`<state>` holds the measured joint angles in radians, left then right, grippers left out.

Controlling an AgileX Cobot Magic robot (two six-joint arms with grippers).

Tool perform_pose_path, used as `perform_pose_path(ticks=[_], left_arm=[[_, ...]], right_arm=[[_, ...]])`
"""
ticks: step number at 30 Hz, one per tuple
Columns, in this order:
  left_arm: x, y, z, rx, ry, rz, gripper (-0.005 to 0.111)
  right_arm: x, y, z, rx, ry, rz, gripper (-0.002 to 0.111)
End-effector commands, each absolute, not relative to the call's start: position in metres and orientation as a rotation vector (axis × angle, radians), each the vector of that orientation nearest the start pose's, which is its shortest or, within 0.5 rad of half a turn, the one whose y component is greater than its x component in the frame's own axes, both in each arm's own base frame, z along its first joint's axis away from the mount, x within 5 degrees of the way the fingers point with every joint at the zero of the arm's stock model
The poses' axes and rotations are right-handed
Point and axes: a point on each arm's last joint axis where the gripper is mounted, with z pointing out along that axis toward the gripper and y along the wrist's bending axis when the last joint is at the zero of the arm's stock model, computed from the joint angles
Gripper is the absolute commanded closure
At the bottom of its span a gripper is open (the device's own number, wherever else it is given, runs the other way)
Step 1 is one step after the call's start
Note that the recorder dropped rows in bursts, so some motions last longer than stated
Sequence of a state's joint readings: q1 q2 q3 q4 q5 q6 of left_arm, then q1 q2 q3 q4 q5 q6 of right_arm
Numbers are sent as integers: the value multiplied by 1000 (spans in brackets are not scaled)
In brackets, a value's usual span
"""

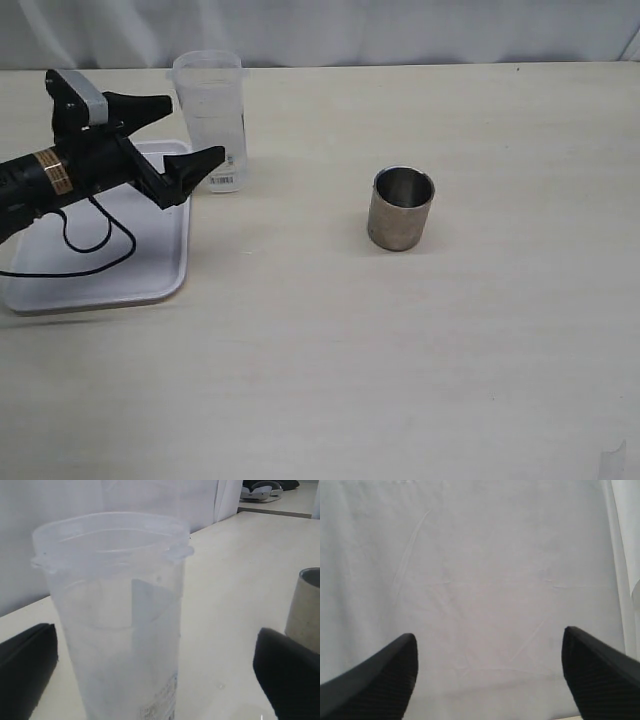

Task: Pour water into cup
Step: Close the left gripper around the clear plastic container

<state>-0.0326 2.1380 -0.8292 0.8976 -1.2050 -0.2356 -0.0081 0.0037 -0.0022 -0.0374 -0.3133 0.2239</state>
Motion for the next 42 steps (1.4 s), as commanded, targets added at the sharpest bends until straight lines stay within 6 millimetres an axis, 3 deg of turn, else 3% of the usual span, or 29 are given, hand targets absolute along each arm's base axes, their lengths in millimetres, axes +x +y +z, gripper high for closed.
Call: perform_pose_path(ticks=[1, 17, 34, 37, 42], left_arm=[[364, -86, 95, 751, 1539, -617, 2], [401, -113, 80, 742, 1524, -592, 2], [405, -122, 80, 697, 1532, -580, 3], [405, -123, 80, 699, 1532, -581, 18], [405, -123, 79, 710, 1541, -579, 68]], right_arm=[[49, 1, 240, 102, 1172, 157, 34], [49, 1, 240, 102, 1172, 157, 34], [50, 1, 240, 102, 1176, 157, 34], [50, 1, 240, 102, 1176, 157, 34], [50, 1, 240, 102, 1176, 157, 34]])
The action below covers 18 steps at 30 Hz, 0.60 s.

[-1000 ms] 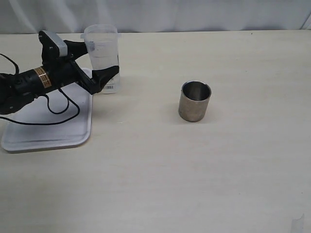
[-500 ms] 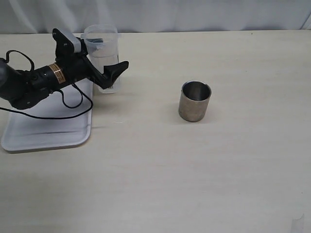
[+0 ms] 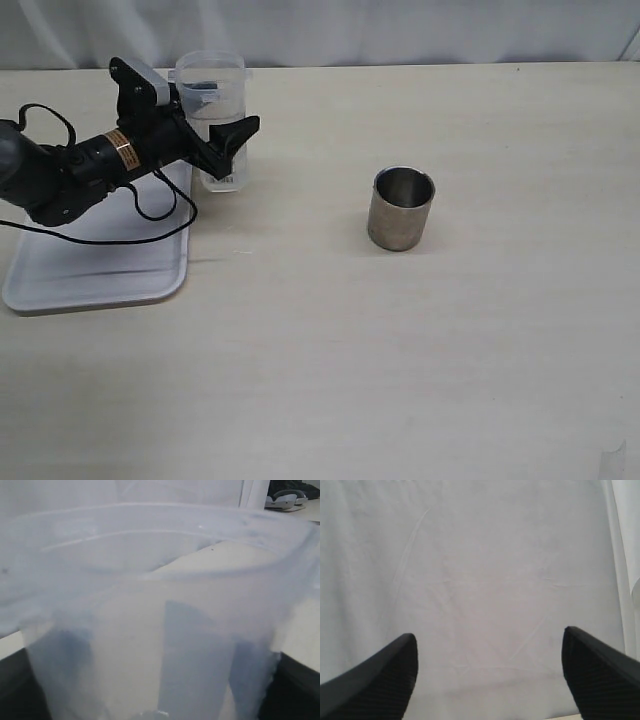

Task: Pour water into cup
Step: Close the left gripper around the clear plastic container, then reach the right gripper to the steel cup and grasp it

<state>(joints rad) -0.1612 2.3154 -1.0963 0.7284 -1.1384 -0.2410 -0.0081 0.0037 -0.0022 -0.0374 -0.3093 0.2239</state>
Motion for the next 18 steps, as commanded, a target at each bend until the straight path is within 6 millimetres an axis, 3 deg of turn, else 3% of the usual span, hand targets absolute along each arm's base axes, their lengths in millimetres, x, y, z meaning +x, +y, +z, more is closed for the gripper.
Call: perform_pose_path(ticks=[1, 4, 8, 11, 16, 18], left_arm=[[404, -123, 78, 712, 1552, -585, 77], [403, -124, 74, 721, 1598, -596, 107], [404, -123, 73, 720, 1611, -594, 107], [404, -123, 73, 720, 1611, -594, 107], [404, -123, 73, 716, 1612, -597, 107], [403, -124, 73, 729, 1609, -602, 107]], right_arm=[[50, 1, 240, 103, 1179, 157, 34], [51, 1, 238, 106, 1202, 155, 36], [51, 2, 239, 56, 1191, 119, 36], [60, 5, 241, -10, 1206, 89, 26], [96, 18, 234, -195, 1315, 99, 16], [116, 22, 222, -222, 1396, 159, 16]])
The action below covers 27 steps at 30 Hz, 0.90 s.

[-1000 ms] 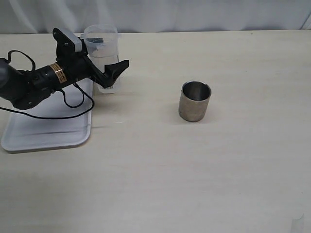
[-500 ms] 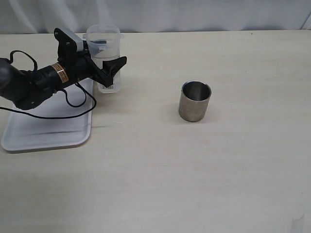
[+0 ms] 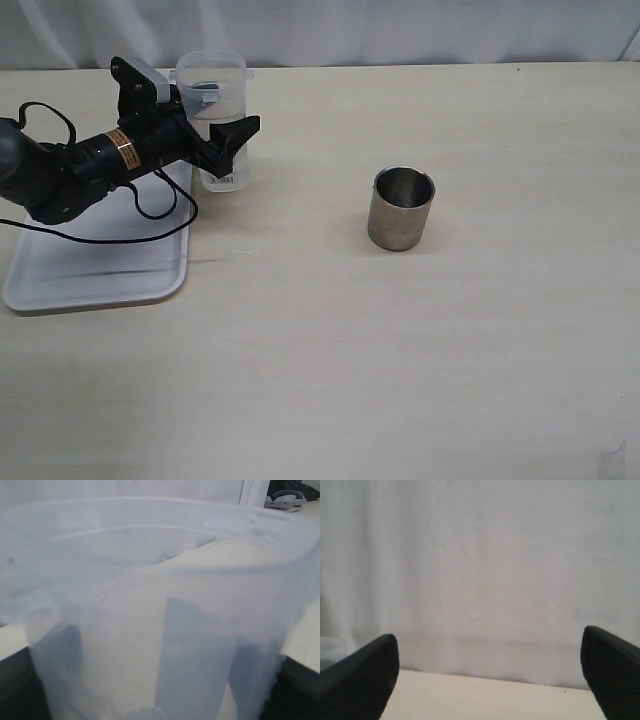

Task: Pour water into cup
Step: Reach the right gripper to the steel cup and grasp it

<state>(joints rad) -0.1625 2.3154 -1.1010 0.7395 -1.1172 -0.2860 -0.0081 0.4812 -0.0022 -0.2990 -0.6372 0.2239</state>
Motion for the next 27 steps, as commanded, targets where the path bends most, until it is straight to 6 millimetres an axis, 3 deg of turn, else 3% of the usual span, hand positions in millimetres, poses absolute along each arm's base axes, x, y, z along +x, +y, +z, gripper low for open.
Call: perform_pose_path(ticks=[1, 4, 10, 16, 19, 22, 27], left_arm=[[403, -124, 73, 729, 1609, -602, 107], [403, -124, 73, 729, 1609, -602, 107], [403, -123, 73, 728, 1609, -601, 107], [403, -123, 73, 729, 1615, -598, 107], [403, -123, 73, 726, 1615, -597, 107], [403, -123, 73, 727, 1619, -595, 107], [403, -123, 73, 727, 1619, -595, 107]], right_arm=[[122, 23, 217, -221, 1431, 172, 16], [141, 28, 197, -253, 1518, 253, 16], [178, 49, 178, -598, 1619, 355, 11], [225, 42, 146, -441, 1754, 382, 10], [247, 48, 121, -575, 1784, 413, 10], [268, 51, 104, -584, 1765, 467, 10], [288, 59, 81, -688, 1737, 554, 10]])
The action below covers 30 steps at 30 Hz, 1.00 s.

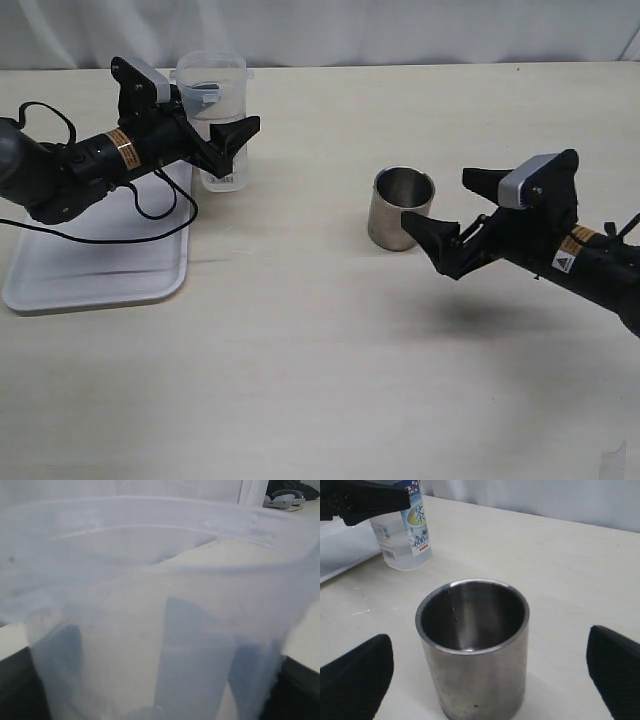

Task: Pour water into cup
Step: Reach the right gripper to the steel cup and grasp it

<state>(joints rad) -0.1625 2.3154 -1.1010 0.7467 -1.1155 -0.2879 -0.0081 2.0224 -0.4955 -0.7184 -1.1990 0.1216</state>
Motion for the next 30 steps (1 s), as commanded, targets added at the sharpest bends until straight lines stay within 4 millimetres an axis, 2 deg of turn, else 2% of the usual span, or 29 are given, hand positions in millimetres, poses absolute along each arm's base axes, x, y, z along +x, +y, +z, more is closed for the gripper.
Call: perform_pose_path(ticks=[1, 18, 25, 30], left_arm=[[403, -123, 73, 727, 1619, -595, 107], [403, -123, 73, 727, 1619, -595, 107], [403, -123, 72, 729, 1619, -595, 107], [403, -123, 72, 729, 1619, -595, 107]], right_arm=[[290, 60, 78, -709, 1734, 568, 10], [325, 63, 40, -726, 1739, 594, 10], [330, 80, 34, -759, 1721, 620, 10], [339, 80, 36, -765, 1693, 608, 10]])
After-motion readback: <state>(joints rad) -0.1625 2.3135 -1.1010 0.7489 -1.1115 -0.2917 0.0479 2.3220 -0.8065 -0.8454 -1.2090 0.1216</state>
